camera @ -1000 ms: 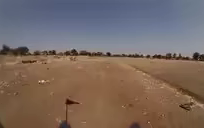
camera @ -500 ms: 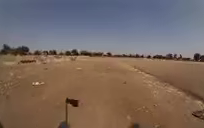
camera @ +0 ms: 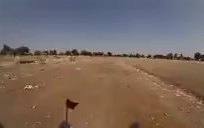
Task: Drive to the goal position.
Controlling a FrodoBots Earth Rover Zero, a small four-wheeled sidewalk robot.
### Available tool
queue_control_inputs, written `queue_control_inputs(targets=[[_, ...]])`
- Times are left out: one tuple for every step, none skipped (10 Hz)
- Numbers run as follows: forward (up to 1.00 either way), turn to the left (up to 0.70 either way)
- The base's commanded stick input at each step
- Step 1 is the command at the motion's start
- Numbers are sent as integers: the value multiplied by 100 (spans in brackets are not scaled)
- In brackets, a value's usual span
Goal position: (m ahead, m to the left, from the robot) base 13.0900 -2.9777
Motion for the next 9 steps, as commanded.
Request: queue_control_inputs(targets=[[50,0],[50,0],[50,0],[50,0],[50,0],[50,0],[50,0],[50,0],[50,0]])
